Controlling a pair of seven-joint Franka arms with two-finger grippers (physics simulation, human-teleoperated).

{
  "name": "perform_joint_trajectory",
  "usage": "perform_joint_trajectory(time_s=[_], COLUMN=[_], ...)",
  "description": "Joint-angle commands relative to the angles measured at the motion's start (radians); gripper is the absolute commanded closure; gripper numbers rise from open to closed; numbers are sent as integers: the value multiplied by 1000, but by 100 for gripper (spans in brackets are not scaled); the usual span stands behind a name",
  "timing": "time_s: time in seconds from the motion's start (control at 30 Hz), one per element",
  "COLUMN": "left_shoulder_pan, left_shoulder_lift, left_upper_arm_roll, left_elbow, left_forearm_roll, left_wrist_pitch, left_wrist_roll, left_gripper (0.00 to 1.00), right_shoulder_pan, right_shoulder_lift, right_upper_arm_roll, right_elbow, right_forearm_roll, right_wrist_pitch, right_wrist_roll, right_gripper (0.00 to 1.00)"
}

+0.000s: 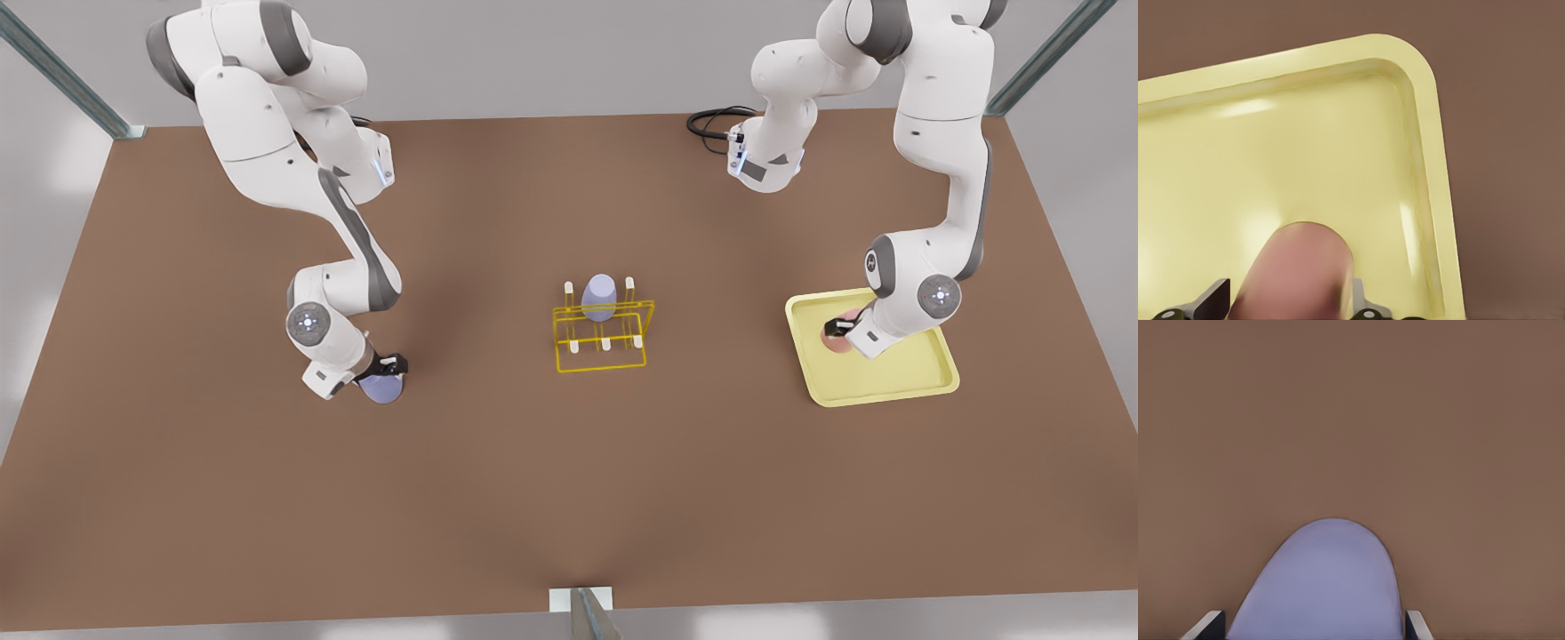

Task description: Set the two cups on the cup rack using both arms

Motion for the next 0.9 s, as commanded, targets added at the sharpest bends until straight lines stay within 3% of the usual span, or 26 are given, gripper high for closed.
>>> perform_joint_trajectory(time_s=[0.0, 0.1, 0.13, 0.17, 0.3, 0.33, 0.47, 0.63, 0.73, 0.87], left_shoulder_pan=[0, -2, -2, -2, -3, -15, -17, -51, -54, -60], left_shoulder_lift=[0, 7, 7, 7, 4, -3, -13, -5, -3, 72], left_upper_arm_roll=[0, 0, 0, 0, 0, 0, 0, -6, -116, -308], left_elbow=[1, 1, 1, 1, 4, 11, 28, 175, 315, 511], left_forearm_roll=[2, 2, 2, 2, 2, 2, 2, 2, 2, 2], left_wrist_pitch=[-26, -26, -26, -26, -26, -66, -92, -319, -494, -618], left_wrist_roll=[4, 3, 3, 3, 1, -23, -31, -104, -229, -524], left_gripper=[9, 9, 21, 24, 22, 22, 22, 22, 22, 22], right_shoulder_pan=[0, 0, 0, -2, -2, -3, -9, -12, -2, 0], right_shoulder_lift=[2, 3, 3, 8, 8, 8, -1, -9, -93, -136], right_upper_arm_roll=[0, 0, 0, 0, 0, 2, 2, 2, 31, 170], right_elbow=[0, 0, 0, 1, 1, 3, 14, 24, 23, 52], right_forearm_roll=[-1, -1, -1, -1, -1, -1, -1, 2, 53, 274], right_wrist_pitch=[1, 1, 1, -1, -2, -2, -7, -10, -48, -65], right_wrist_roll=[-5, -3, -3, -3, -5, -5, 3, 0, 3, 10], right_gripper=[0, 0, 1, 8, 11, 17, 17, 18, 18, 18])
